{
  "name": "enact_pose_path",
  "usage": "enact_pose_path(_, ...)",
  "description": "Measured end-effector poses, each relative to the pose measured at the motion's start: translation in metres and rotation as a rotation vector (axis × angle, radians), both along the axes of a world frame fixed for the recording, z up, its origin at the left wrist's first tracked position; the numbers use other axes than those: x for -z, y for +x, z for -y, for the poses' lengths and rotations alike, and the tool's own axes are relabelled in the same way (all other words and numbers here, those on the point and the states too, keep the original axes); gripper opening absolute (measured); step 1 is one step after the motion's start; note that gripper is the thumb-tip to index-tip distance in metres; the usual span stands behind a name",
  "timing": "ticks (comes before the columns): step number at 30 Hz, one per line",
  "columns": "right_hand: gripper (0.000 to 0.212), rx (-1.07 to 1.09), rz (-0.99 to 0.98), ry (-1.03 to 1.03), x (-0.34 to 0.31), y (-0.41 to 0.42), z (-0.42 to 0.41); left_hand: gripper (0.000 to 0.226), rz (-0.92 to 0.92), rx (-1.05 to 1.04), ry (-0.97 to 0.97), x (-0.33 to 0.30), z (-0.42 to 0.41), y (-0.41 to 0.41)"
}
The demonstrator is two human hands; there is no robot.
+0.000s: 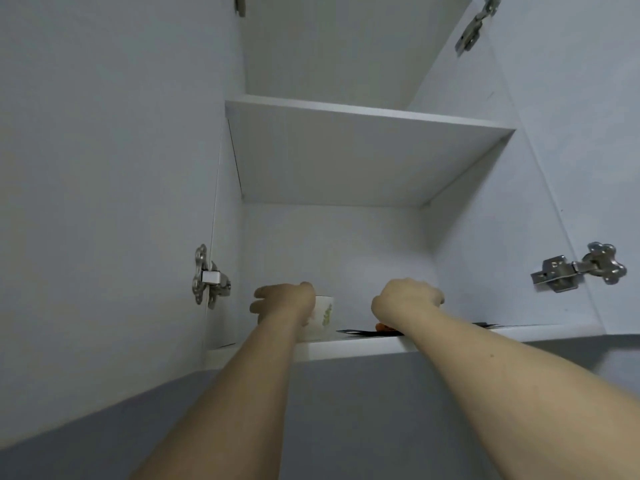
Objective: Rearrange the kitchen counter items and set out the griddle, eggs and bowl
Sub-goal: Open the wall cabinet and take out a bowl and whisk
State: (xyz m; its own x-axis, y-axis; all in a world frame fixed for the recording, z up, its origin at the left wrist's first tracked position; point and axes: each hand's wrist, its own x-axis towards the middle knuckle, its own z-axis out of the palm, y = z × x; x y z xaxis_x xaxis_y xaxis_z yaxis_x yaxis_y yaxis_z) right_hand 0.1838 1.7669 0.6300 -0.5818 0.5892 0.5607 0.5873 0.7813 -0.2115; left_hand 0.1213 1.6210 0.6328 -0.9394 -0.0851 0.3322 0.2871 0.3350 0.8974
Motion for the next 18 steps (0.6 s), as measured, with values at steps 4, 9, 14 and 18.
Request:
enact_pose_path(4,0.042,0.045,0.031,0.037,-0.002,-0.017,-0.003,0.059,-0.004,0.035,-0.149,-0.003,-0.003,-0.013)
enact_pose_path(9,0.041,0.209,0.219,0.254,0.001,-0.028,-0.008,0.027,-0.057,0.065,-0.35,-0.005,0.005,0.006)
enact_pose_path(14,0.032,0.148,0.281,0.219,-0.002,-0.032,-0.011,0.038,-0.053,0.105,-0.321,-0.01,0.016,0.009)
enact_pose_path(18,0.019,0.104,0.344,0.183,-0.002,-0.033,-0.013,0.034,0.022,0.186,-0.232,-0.012,0.011,-0.003)
